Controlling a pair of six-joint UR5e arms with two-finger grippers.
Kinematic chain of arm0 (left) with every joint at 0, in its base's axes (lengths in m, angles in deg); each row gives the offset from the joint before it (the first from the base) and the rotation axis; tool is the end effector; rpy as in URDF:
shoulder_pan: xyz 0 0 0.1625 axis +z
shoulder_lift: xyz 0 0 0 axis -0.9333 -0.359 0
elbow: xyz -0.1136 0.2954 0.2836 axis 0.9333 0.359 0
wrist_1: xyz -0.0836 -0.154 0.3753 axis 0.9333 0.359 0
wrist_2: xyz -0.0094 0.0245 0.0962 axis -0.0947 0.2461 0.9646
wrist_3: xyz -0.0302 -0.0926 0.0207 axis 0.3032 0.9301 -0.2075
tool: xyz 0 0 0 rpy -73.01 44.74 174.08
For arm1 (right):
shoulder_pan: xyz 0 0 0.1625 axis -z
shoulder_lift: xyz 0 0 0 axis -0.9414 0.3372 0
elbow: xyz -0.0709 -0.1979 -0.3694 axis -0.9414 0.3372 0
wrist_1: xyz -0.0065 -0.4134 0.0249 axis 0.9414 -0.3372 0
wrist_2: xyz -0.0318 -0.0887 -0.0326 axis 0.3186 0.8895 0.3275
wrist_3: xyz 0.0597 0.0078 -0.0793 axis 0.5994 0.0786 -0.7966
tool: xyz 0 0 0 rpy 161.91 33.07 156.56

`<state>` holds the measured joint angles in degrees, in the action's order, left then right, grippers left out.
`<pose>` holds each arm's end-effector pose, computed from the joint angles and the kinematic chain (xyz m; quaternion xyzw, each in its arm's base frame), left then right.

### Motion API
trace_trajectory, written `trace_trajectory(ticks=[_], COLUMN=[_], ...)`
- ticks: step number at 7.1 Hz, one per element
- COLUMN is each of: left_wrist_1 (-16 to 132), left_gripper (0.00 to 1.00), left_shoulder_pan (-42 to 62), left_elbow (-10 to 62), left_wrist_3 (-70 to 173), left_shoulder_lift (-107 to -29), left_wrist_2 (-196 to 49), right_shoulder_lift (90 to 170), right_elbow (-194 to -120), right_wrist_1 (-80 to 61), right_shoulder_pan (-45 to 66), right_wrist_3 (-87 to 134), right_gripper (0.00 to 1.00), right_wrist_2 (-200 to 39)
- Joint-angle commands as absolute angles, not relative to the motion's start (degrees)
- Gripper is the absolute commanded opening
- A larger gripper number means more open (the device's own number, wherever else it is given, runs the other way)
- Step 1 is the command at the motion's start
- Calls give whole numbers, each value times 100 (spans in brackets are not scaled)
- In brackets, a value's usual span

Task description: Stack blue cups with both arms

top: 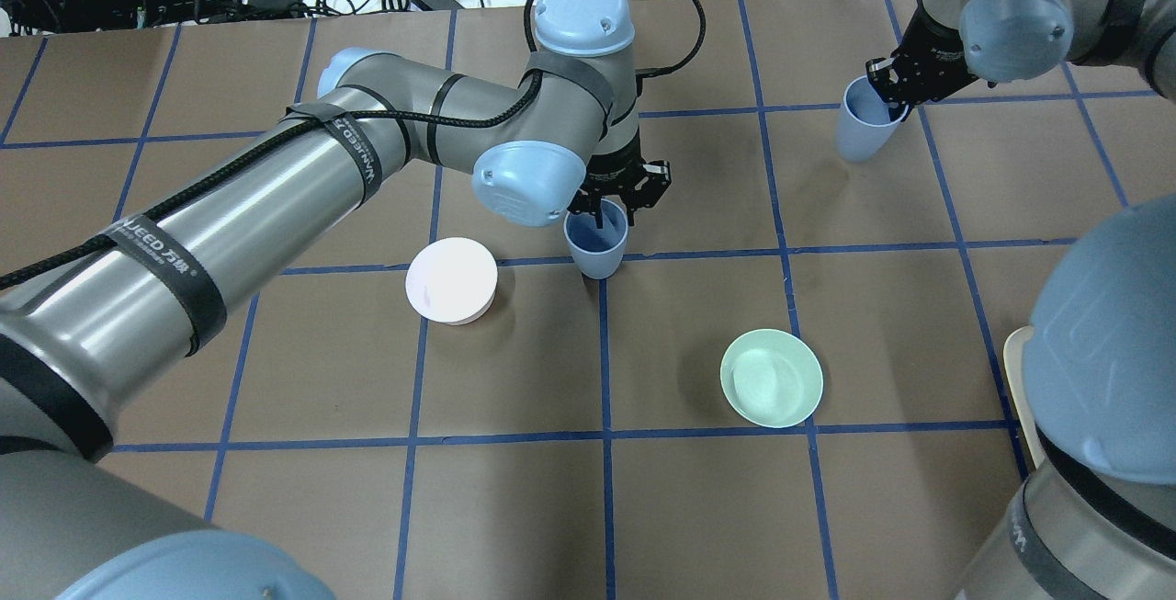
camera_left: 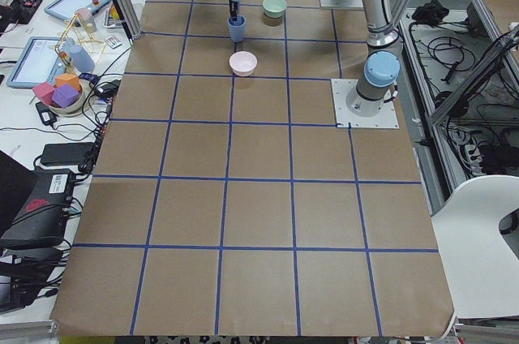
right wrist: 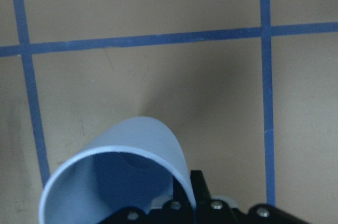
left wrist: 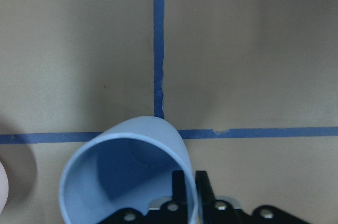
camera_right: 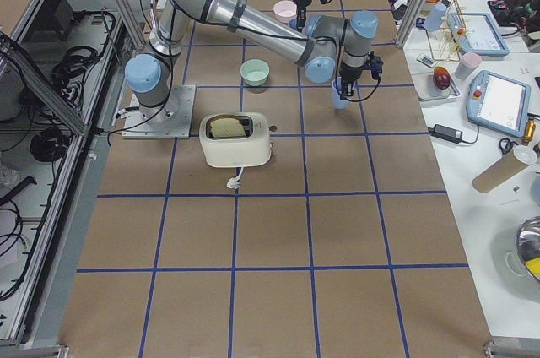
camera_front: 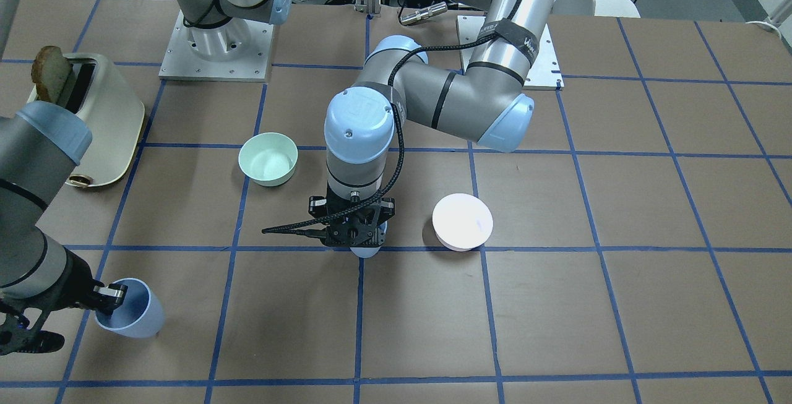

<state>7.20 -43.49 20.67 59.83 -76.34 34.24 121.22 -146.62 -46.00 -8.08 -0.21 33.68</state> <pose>-0.3818 -0.5575 0.2808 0.0078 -0.9994 -0.0044 0.0346 -0.0071 -0.6861 0.2915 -0.0360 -0.9992 0.0111 0.0120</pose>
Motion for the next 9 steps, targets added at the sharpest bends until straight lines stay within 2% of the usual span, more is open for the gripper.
trace_trajectory(ticks=[1, 3, 5, 7, 9], left_wrist_1=[1251, 2594, 2941, 2741, 2732], left_gripper=[100, 100, 100, 100, 100], left_shoulder_pan=[-4093, -3146, -2738, -2309, -2254], left_elbow=[1921, 1570, 1682, 2155, 2237], left_wrist_3=[5922, 4777, 4315, 3865, 3908], left_shoulder_lift=[-7093, -6460, -5679, -5386, -5427], left_wrist_2=[3440, 3431, 3483, 3640, 3782], right_shoulder_lift=[12722, 13066, 13444, 13419, 13314], right_elbow=[-14696, -14749, -14758, -14749, -14749], right_wrist_1=[-3808, -3472, -2981, -3049, -3058], right_shoulder_pan=[-1055, -1799, -2424, -3277, -3639], right_wrist_3=[411, 1464, 2288, 3467, 3719], right_gripper=[0, 0, 0, 0, 0], right_wrist_2=[3184, 3148, 3104, 3078, 3069])
